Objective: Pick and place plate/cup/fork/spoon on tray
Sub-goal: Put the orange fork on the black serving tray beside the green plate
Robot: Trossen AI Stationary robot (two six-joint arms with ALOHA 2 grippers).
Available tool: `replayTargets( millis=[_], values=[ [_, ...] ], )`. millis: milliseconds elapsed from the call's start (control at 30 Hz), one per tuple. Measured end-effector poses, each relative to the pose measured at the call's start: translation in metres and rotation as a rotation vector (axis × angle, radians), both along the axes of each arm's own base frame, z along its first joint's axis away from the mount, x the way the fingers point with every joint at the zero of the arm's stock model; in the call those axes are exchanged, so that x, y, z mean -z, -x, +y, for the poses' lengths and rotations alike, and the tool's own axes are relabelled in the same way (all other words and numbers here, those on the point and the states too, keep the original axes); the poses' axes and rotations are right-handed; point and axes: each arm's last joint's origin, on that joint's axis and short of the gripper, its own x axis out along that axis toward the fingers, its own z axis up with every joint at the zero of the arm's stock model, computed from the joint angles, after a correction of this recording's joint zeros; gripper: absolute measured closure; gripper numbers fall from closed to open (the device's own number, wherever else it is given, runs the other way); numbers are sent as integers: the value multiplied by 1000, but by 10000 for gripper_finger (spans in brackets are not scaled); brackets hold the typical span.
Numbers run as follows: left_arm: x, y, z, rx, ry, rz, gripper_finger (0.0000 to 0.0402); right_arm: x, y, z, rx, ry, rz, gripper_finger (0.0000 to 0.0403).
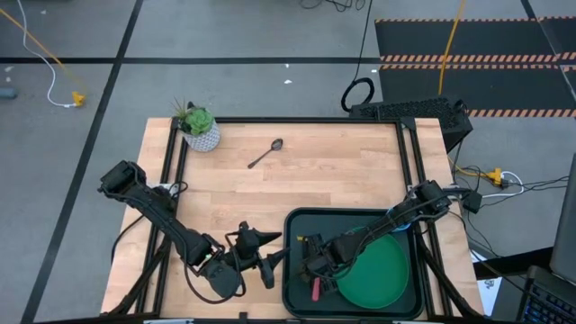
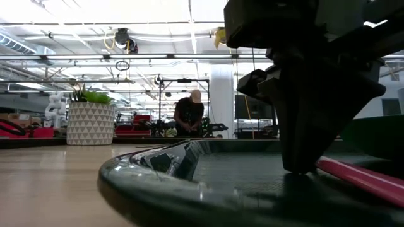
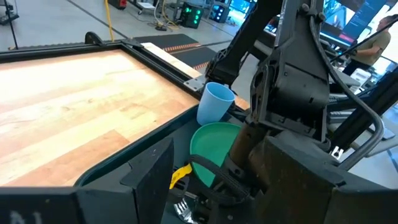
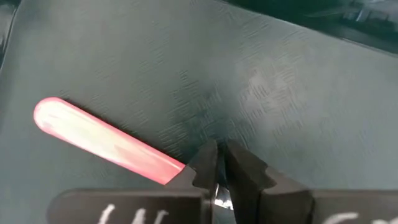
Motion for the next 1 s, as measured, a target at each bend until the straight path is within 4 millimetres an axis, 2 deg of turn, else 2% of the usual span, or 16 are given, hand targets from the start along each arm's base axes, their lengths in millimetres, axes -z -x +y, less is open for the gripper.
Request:
replayTargets(
  millis=[733,1000],
  values=[
    [0,0,0,0,1,-1,156,-1,7,10,-42,-37,31,381],
    [0,0,0,0,5,-5,156,-1,6,5,-28,1,27,381]
  ],
)
